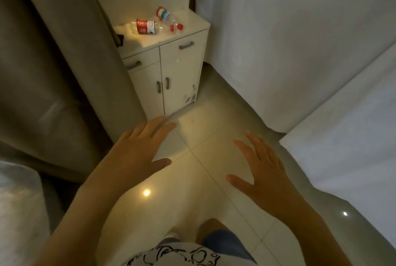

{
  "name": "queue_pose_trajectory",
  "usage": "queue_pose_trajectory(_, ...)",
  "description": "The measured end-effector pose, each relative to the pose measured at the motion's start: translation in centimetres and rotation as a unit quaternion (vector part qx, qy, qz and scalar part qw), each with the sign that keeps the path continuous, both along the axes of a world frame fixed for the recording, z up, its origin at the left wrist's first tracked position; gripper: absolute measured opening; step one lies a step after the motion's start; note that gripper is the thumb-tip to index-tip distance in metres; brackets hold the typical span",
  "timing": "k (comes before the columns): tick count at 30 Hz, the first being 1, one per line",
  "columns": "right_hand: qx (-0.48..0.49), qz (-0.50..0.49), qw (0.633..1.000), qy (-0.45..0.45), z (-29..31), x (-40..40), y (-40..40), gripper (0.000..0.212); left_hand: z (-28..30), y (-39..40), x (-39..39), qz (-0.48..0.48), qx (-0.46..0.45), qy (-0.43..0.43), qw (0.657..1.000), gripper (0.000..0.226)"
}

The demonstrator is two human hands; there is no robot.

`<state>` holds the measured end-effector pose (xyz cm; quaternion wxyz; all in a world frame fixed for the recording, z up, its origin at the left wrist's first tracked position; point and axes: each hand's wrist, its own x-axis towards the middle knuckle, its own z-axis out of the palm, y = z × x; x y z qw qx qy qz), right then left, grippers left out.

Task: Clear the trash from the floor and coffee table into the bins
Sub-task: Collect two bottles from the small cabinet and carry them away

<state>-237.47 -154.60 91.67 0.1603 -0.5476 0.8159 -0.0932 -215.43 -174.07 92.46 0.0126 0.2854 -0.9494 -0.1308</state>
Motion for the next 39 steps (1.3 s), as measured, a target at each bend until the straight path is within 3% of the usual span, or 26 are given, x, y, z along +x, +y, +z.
queue_pose_trajectory(7,0.021,-0.031,0.999,-0.009,-2.0,-10.7,-10.8,0.085,-2.5,-10.5,-7.1,0.034,0.005,-0.021,0.999,0.085)
queue_pose_trajectory(16,0.022,0.116,0.993,0.003,-1.5,-23.0,-28.6,0.08,-2.6,-21.3,-14.7,0.151,0.06,-0.052,0.985,0.085)
queue_pose_trajectory(25,0.044,0.208,0.976,0.041,-1.6,-28.2,-42.3,0.077,-5.5,-32.8,-20.8,0.2,0.068,-0.007,0.977,0.083)
queue_pose_trajectory(36,0.033,0.194,0.98,0.019,-3.4,-33.4,-56.0,0.08,-11.1,-55.9,-28.8,0.245,0.013,0.015,0.969,0.083)
queue_pose_trajectory(39,0.051,0.185,0.981,0.037,-3.3,-34.0,-59.2,0.083,-12.5,-61.7,-29.8,0.224,-0.032,-0.031,0.974,0.088)
